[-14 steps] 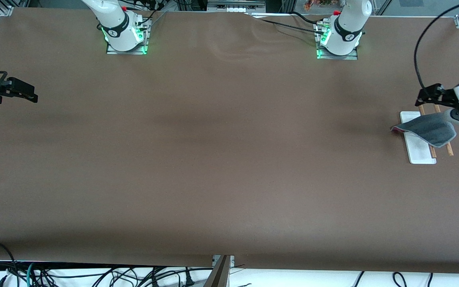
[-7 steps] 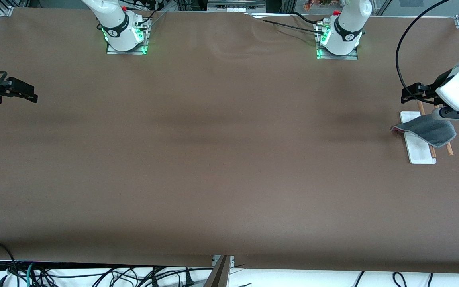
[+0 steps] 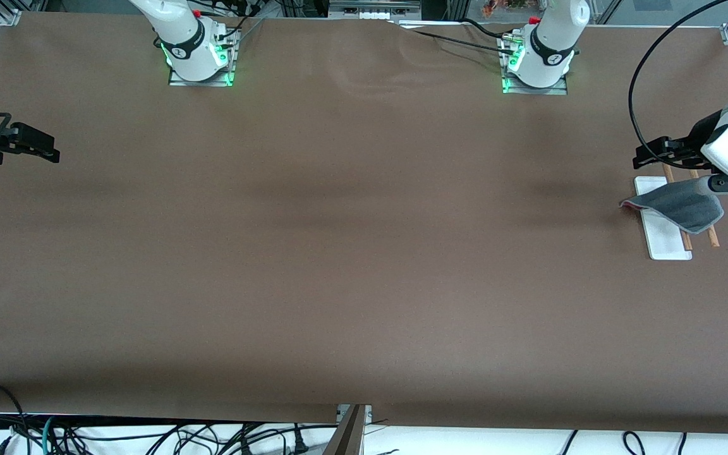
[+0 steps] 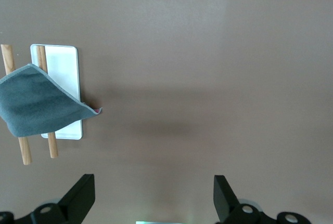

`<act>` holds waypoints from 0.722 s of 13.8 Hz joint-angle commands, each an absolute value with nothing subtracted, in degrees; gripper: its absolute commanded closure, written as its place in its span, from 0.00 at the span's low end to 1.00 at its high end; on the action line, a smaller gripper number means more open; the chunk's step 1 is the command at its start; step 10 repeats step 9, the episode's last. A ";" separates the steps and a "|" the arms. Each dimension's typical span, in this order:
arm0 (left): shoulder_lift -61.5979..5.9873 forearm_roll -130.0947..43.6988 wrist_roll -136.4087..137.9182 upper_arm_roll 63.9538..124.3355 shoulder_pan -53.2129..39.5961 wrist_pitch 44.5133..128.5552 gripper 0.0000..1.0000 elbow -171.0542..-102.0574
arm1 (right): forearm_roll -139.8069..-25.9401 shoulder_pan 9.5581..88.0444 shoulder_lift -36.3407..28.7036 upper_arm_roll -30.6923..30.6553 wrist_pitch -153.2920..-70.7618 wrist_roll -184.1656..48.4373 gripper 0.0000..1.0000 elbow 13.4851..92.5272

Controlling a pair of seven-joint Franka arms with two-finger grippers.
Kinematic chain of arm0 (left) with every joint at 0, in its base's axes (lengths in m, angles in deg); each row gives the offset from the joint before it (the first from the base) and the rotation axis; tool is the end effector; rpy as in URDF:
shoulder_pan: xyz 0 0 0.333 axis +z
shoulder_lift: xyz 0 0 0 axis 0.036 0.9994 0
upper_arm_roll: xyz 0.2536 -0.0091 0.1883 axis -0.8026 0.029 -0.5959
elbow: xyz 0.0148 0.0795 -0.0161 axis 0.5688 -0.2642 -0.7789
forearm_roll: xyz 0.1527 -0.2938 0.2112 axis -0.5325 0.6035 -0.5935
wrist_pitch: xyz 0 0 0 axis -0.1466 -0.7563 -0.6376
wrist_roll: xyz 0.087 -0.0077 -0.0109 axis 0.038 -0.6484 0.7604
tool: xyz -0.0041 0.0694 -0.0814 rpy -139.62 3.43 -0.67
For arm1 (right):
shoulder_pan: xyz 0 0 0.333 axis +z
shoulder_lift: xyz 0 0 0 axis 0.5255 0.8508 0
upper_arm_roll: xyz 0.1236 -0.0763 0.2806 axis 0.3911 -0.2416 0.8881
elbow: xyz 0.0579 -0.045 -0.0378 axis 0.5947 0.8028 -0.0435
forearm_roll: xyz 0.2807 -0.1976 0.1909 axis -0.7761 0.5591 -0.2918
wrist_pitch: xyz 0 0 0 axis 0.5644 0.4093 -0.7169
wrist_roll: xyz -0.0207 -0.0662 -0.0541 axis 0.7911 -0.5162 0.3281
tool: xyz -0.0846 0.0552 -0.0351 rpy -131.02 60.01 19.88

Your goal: Pass towel and hang on rack

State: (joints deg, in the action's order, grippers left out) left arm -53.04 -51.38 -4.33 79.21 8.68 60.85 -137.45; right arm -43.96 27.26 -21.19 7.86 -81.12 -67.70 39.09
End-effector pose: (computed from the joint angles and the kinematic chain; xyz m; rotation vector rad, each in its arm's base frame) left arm 0.5453 0.0302 0.5372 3.1107 0.1293 -0.2612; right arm 0.5761 -0.0256 0.5977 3.1125 0.0844 -0.1812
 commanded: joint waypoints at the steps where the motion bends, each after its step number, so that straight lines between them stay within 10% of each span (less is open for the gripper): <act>1: -54.57 -51.31 -2.36 78.90 7.78 60.69 0.00 -137.13 | -44.27 27.04 -21.75 7.80 -81.40 -67.01 0.00 39.59; 10: -54.57 -50.61 -2.62 78.81 7.87 60.95 0.00 -137.13 | -44.36 27.22 -21.75 7.80 -81.40 -67.10 0.00 39.59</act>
